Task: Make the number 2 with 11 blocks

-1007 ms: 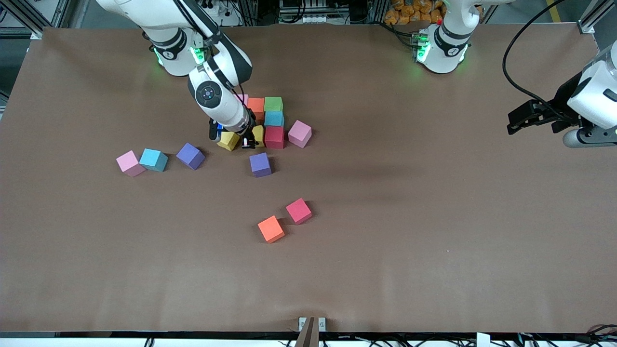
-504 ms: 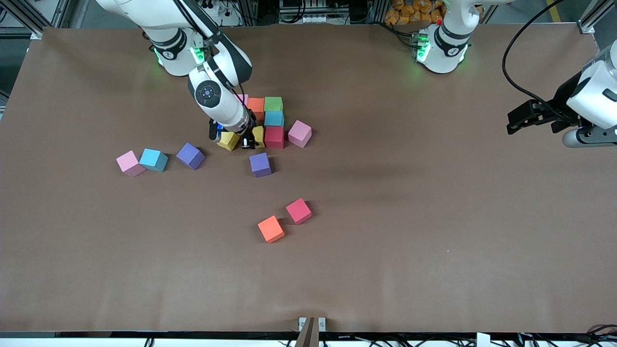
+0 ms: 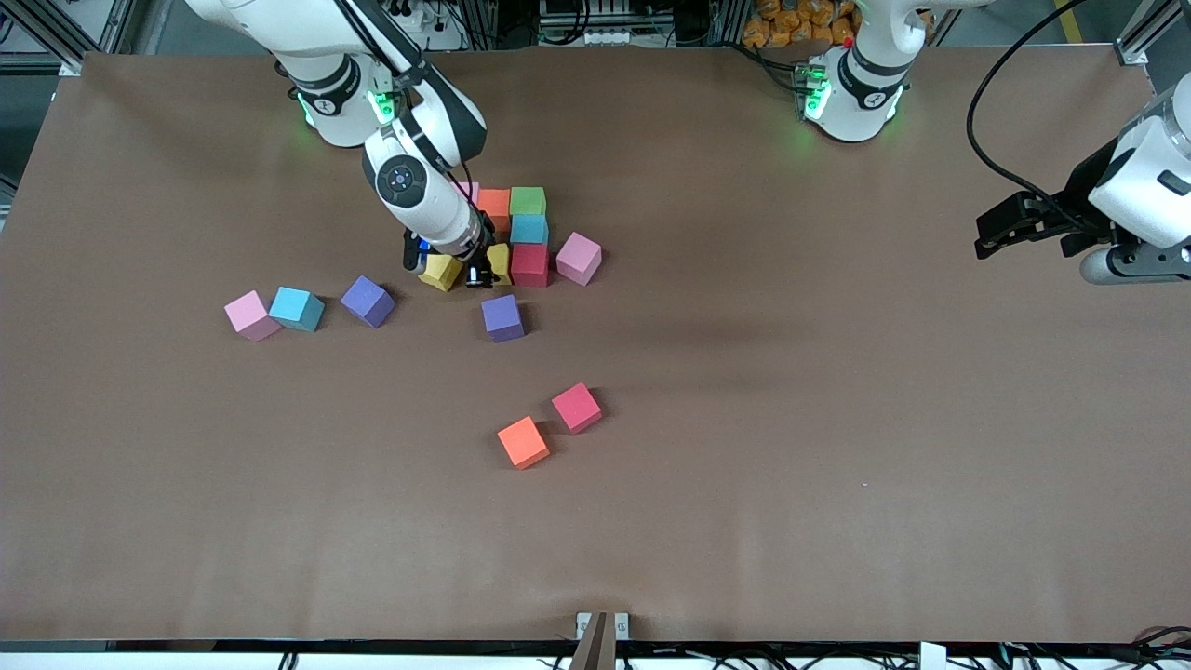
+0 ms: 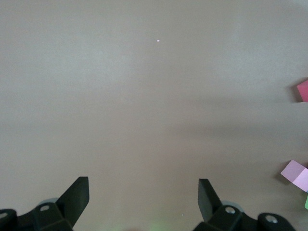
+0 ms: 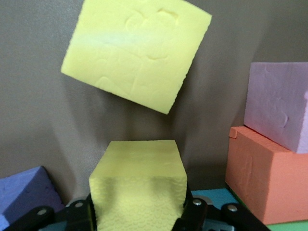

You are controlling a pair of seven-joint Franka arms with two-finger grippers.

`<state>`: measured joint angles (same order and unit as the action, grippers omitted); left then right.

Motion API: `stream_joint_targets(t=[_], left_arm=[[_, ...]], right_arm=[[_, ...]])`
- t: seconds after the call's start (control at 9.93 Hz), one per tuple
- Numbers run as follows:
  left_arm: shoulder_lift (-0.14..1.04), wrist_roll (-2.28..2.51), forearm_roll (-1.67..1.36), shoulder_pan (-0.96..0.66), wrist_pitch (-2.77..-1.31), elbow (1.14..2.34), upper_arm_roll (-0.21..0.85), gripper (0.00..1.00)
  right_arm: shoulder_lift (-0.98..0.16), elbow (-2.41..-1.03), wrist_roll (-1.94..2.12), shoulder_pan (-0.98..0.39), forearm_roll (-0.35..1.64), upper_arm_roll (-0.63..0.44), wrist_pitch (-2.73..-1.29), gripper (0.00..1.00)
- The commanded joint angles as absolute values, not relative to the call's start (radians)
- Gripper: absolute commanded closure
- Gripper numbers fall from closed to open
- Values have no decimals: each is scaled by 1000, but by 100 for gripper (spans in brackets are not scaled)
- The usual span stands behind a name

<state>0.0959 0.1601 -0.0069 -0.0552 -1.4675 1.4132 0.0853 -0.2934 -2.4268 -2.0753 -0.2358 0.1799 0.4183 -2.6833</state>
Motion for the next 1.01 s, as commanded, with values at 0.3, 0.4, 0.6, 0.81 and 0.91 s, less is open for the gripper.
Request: stream_joint_targets(t=[0.3,0.4,0.6,0.81,0.91], left_arm=[[72,164,-21,-52,-1470,1431,87,0],[72,164,-21,-52,-1470,1431,87,0],[72,164,-21,-52,-1470,1431,87,0],[72,166,-21,-54,-1470,1431,87,0],[74,161,-25,-54,-1470,1430,87,0]], right_arm=[[-285,-2444,-2108,-226,184,426,-2703,0],[-279,-2442,-2106,-224,181,426,-2701,0],[-258,-2438,-2105,-221,178,426,-2669,0],[-239,-2434,-2105,-216,176,426,-2639,0],[-233,-2434,-2105,-216,176,426,-2628,0]])
